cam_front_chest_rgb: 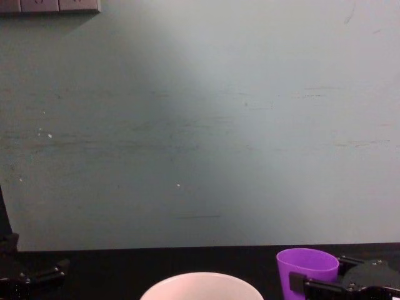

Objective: Pick up the cup and pour the mung beans from the cup into the bowl.

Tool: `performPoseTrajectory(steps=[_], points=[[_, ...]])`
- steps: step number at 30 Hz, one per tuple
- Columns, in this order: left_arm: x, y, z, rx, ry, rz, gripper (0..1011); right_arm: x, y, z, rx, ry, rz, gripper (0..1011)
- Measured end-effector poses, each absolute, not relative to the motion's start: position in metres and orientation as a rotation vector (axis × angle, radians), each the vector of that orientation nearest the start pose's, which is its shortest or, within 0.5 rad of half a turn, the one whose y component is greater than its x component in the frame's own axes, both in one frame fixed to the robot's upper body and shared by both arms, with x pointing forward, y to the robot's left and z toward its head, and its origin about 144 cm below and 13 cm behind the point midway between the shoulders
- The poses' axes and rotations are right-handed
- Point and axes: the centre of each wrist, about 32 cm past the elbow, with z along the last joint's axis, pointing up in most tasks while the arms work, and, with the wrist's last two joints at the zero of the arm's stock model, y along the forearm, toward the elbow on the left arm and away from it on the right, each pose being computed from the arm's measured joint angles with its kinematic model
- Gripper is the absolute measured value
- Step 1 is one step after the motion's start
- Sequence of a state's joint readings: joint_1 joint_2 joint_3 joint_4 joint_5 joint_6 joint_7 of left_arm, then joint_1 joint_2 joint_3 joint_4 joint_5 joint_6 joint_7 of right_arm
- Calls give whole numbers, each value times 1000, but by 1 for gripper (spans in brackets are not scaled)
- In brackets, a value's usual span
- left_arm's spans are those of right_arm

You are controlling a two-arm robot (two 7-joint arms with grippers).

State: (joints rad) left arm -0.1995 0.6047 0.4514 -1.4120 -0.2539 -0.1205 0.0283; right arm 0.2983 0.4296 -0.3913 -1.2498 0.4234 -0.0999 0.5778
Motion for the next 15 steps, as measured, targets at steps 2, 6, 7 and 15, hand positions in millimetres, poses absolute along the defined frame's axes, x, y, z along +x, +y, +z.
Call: performPoseTrajectory(steps=[2, 6, 7, 15], points=[[489, 310, 1140, 304, -285, 1248, 1000, 525, -286, 1132, -108, 8, -780, 718], [489, 310, 1140, 304, -285, 1248, 1000, 525, -286, 1132, -114, 14, -776, 718], [489, 310, 1140, 304, -285, 1248, 1000, 525, -286, 1132, -115, 15, -774, 718], [489, 310, 1140, 304, -285, 1248, 1000, 526, -285, 1132, -129, 21, -757, 718]])
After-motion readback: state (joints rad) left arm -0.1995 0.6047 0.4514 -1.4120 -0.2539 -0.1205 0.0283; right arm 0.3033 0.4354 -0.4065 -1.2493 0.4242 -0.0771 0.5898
